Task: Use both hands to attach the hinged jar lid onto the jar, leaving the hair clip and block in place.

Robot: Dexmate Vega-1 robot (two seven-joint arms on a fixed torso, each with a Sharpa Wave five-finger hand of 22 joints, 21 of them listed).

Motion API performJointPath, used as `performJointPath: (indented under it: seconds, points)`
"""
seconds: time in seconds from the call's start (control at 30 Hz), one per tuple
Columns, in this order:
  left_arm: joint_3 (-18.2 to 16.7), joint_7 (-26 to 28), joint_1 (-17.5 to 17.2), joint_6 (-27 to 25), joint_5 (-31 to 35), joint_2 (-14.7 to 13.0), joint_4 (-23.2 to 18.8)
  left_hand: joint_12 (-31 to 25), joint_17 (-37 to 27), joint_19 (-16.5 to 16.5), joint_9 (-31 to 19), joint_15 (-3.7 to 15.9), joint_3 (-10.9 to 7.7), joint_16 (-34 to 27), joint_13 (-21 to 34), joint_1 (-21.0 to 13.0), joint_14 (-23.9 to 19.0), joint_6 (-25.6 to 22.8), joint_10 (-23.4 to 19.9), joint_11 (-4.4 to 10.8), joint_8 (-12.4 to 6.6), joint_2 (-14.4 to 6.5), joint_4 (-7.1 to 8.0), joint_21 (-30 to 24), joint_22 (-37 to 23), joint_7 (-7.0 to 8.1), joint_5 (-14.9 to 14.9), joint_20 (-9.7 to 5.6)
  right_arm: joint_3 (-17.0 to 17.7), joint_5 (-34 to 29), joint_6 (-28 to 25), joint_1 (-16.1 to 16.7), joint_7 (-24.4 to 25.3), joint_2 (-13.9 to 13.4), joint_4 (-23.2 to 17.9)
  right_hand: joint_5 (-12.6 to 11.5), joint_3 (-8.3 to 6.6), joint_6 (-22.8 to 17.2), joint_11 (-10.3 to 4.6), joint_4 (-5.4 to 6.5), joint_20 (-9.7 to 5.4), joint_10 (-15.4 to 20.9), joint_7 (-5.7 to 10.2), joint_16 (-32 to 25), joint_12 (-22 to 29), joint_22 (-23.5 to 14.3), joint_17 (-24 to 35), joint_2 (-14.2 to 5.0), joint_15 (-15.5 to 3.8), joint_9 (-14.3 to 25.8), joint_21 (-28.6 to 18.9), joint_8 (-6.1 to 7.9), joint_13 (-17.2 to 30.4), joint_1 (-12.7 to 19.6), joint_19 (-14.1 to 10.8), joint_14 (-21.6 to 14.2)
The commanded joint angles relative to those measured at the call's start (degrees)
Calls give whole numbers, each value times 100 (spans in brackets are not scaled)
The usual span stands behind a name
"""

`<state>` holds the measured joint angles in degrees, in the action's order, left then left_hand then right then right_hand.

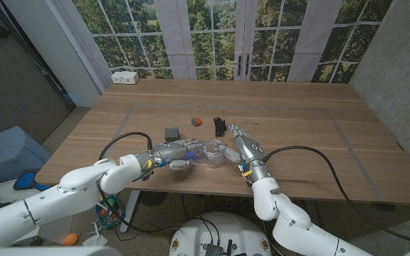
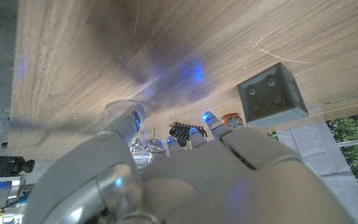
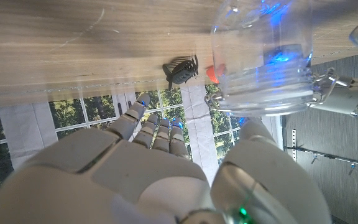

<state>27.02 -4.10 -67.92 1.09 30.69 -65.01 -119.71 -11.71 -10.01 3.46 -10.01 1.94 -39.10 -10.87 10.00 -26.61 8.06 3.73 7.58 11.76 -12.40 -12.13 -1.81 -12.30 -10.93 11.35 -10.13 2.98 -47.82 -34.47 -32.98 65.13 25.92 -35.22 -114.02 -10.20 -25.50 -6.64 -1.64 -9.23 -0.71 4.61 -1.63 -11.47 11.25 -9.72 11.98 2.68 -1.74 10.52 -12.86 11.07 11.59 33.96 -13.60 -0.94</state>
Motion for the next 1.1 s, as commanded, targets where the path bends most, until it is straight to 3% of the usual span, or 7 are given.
performJointPath:
  seconds: [0.03, 0.2, 0.37, 0.57, 0.93, 1.0, 1.1]
  points:
    - [48, -201, 60, -55, -194, 41, 30, -60, -21, 7, -6, 111, -7, -41, 6, 51, -42, -37, -111, 19, 6, 21, 55, -32, -11, -80, 10, 29, -108, -100, -376, -147, -69, 198, 112, -61, -7, 53, -2, -12, 42, -32, -1, -29, 5, -29, 6, -72, 2, 13, 25, 0, 19, 17, -34, 21]
    - [45, -231, 85, -129, -267, 60, 49, -44, -30, 8, -4, 74, 5, -43, 1, 114, -57, -75, -168, -88, 31, 29, 120, -35, -13, -212, 13, 45, -156, -123, -544, -232, -85, 279, 174, -67, -1, 81, -4, -21, 63, -58, 2, -21, -3, -29, 2, -57, 0, 13, 30, -7, 19, 37, -43, 41]
    - [66, -266, 150, -115, -405, 109, 137, 34, -27, 46, -4, 5, -3, -21, -4, 213, -55, 89, -117, -467, 158, 34, 208, -28, -13, -453, 6, 90, -225, -157, -728, -323, -91, 370, 243, -74, 5, 84, -6, -28, 90, -64, 3, -21, -4, -29, -3, -44, 19, 13, 31, -4, 19, 57, -60, 44]
    - [102, -309, 246, -83, -496, 139, 223, 82, -27, 108, -5, -33, 11, 4, -5, 270, 0, 51, -23, -574, 154, 53, 246, -7, -13, -489, 9, 117, -296, -178, -1269, -432, -64, 672, 351, -89, 24, 116, -15, -42, 118, -81, 7, -8, -7, -29, -9, 5, 48, 13, 36, -11, 19, 82, -77, 79]
    - [181, -330, 320, -295, -499, 217, 204, 86, -37, 256, -3, 42, 175, 9, -1, 560, 138, -51, 61, -187, 135, 119, 390, 19, -14, -406, 16, 84, -357, 4, -1383, -537, 100, 682, 388, -122, 52, 126, -19, -55, 142, -93, -3, -13, -6, -29, -19, 73, 60, 14, 41, -2, 19, 129, -109, 77]
    - [225, -509, 372, -416, -500, 216, 130, -78, 12, 204, 9, 55, 206, -13, -7, 716, -59, -805, -638, -300, 6, 124, 316, -17, -3, -554, -12, 96, -356, 45, -1391, -552, 108, 666, 387, -126, 56, 117, -19, -53, 145, -87, -5, -14, -3, -29, -20, 79, 64, 14, 41, 2, 19, 133, -114, 75]
    - [266, -489, 394, -356, -442, 198, 131, -78, 10, 189, 10, 54, 202, -27, -8, 731, -109, -853, -685, -321, 12, 107, 318, -23, -3, -577, -15, 88, -368, 86, -1411, -579, 123, 640, 404, -132, 60, 118, -18, -51, 145, -79, -6, -15, 1, -29, -21, 84, 58, 14, 44, 3, 19, 138, -117, 74]
